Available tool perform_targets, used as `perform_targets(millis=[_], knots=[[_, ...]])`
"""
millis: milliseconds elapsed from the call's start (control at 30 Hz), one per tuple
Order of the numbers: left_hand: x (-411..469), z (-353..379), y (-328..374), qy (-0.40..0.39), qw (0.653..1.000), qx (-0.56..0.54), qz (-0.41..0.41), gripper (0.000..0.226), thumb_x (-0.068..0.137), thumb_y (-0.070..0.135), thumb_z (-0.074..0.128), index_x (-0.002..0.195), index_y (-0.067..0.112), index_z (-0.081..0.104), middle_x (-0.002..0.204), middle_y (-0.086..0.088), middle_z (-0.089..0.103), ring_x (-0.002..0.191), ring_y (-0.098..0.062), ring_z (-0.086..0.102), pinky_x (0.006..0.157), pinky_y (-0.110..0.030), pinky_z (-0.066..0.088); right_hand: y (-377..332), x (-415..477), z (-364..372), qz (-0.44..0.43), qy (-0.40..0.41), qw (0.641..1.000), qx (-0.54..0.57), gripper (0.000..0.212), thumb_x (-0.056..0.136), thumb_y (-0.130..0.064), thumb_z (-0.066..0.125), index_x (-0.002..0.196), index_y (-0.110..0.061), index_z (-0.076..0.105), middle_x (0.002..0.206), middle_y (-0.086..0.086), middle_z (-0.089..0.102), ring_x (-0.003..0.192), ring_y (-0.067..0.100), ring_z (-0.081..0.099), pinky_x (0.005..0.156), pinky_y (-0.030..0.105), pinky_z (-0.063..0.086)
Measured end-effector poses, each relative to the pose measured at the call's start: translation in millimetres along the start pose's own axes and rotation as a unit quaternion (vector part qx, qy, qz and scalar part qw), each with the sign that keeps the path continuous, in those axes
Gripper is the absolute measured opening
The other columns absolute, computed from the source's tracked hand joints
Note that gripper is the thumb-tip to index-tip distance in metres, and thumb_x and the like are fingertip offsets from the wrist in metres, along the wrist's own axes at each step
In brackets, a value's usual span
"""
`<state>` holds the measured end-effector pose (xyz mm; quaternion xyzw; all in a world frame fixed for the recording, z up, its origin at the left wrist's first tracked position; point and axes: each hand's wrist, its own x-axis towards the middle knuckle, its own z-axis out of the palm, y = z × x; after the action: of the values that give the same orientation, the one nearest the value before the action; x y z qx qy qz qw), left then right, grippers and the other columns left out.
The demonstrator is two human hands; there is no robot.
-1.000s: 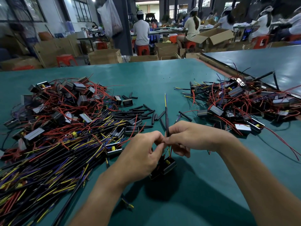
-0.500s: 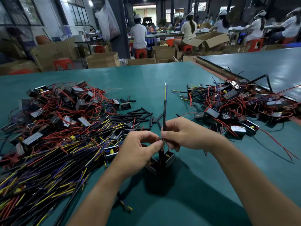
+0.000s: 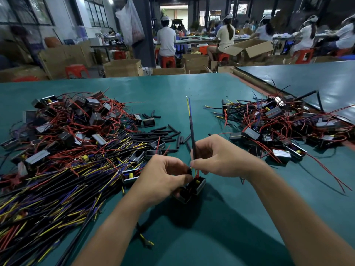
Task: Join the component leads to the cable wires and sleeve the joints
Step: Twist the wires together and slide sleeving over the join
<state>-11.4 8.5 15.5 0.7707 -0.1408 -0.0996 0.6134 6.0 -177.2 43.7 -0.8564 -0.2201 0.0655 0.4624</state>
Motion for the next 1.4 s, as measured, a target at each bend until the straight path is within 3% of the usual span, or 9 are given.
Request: perform_targets(millis=[167, 333, 500, 733, 900, 1100, 1200, 1300, 1400], knots=[[0.2, 3.5, 0.2, 0.024, 1.0, -0.001, 0.004, 0.004, 0.079, -0.003, 0.074, 0.079, -0.001, 0.071, 0.057, 0.0, 0.066, 0.036, -0.005, 0.047, 0.038, -0.016, 0.039, -0.6, 0.0, 1.8, 0.007, 0.01, 1.0, -0.008, 0.015, 0.08, -0.006, 0.064, 0.066, -0.009, 0.064, 0.053, -0.007, 0.057, 0.052, 0.007, 0.048, 0.053, 0.026, 0.039], [-0.6, 5.2, 1.7, 0.059, 0.992, 0.077, 0.085, 0.009, 0.077, -0.001, 0.077, 0.078, 0.008, 0.076, 0.053, 0.015, 0.064, 0.039, 0.008, 0.045, 0.044, -0.006, 0.033, -2.1, 0.2, 1.4, 0.012, 0.023, 0.999, -0.025, 0.012, 0.076, -0.008, 0.064, 0.064, -0.008, 0.062, 0.055, -0.004, 0.056, 0.052, 0.01, 0.046, 0.053, 0.03, 0.038], [-6.2, 7.0, 2.4, 0.087, 0.975, 0.159, 0.133, 0.007, 0.08, 0.01, 0.076, 0.082, 0.016, 0.078, 0.043, 0.024, 0.051, 0.036, 0.001, 0.033, 0.042, -0.007, 0.025, -3.8, -2.2, -0.4, 0.009, 0.004, 1.0, -0.03, 0.014, 0.08, -0.008, 0.065, 0.066, -0.008, 0.064, 0.056, -0.005, 0.055, 0.053, 0.009, 0.045, 0.052, 0.03, 0.037], [-4.6, 9.0, -0.1, 0.076, 0.973, 0.169, 0.137, 0.007, 0.082, 0.017, 0.075, 0.085, 0.022, 0.078, 0.05, 0.024, 0.058, 0.039, -0.003, 0.03, 0.042, -0.012, 0.026, -5.1, -1.8, -0.1, 0.024, 0.027, 0.994, -0.099, 0.013, 0.074, -0.018, 0.064, 0.067, -0.008, 0.062, 0.061, 0.012, 0.061, 0.053, 0.011, 0.046, 0.053, 0.038, 0.042], [-1.7, 12.8, -2.9, 0.095, 0.982, 0.129, 0.102, 0.011, 0.076, 0.011, 0.079, 0.079, 0.02, 0.075, 0.075, 0.012, 0.073, 0.063, 0.002, 0.063, 0.058, -0.016, 0.045, -5.1, -5.2, -3.6, 0.016, 0.005, 0.996, -0.089, 0.012, 0.08, -0.014, 0.068, 0.07, -0.007, 0.065, 0.058, 0.004, 0.058, 0.053, 0.008, 0.047, 0.051, 0.032, 0.04], [-0.2, 11.5, -3.9, 0.029, 0.999, 0.013, 0.021, 0.017, 0.088, 0.014, 0.069, 0.072, 0.009, 0.072, 0.054, -0.008, 0.058, 0.036, -0.011, 0.048, 0.039, -0.019, 0.038, -4.8, -4.0, -4.6, 0.001, 0.001, 0.997, -0.072, 0.02, 0.085, -0.016, 0.069, 0.066, -0.012, 0.066, 0.055, -0.006, 0.056, 0.051, 0.008, 0.045, 0.05, 0.026, 0.037], [-1.5, 12.8, -3.2, 0.012, 0.999, 0.021, 0.039, 0.017, 0.091, 0.011, 0.064, 0.077, 0.011, 0.074, 0.064, -0.022, 0.062, 0.039, -0.015, 0.047, 0.042, -0.025, 0.041, -4.5, -5.0, -4.4, 0.007, 0.005, 0.998, -0.066, 0.024, 0.088, -0.019, 0.069, 0.064, -0.015, 0.065, 0.054, -0.006, 0.057, 0.052, 0.008, 0.047, 0.052, 0.028, 0.04], [-1.2, 12.5, -6.1, 0.012, 0.997, 0.037, 0.063, 0.024, 0.09, 0.009, 0.064, 0.076, 0.023, 0.077, 0.057, -0.001, 0.054, 0.047, -0.014, 0.038, 0.047, -0.031, 0.037, -4.3, -4.9, -4.2, 0.008, 0.004, 0.998, -0.067, 0.024, 0.089, -0.021, 0.068, 0.066, -0.014, 0.065, 0.055, -0.006, 0.056, 0.055, 0.01, 0.049, 0.054, 0.032, 0.043], [-1.7, 12.0, -6.6, 0.008, 0.995, 0.047, 0.089, 0.022, 0.088, 0.011, 0.065, 0.075, 0.025, 0.078, 0.052, 0.014, 0.051, 0.044, -0.001, 0.038, 0.048, -0.015, 0.032, -4.1, -4.0, -4.6, 0.014, 0.002, 0.998, -0.065, 0.024, 0.089, -0.02, 0.068, 0.068, -0.01, 0.064, 0.057, 0.001, 0.058, 0.056, 0.014, 0.051, 0.055, 0.042, 0.047]])
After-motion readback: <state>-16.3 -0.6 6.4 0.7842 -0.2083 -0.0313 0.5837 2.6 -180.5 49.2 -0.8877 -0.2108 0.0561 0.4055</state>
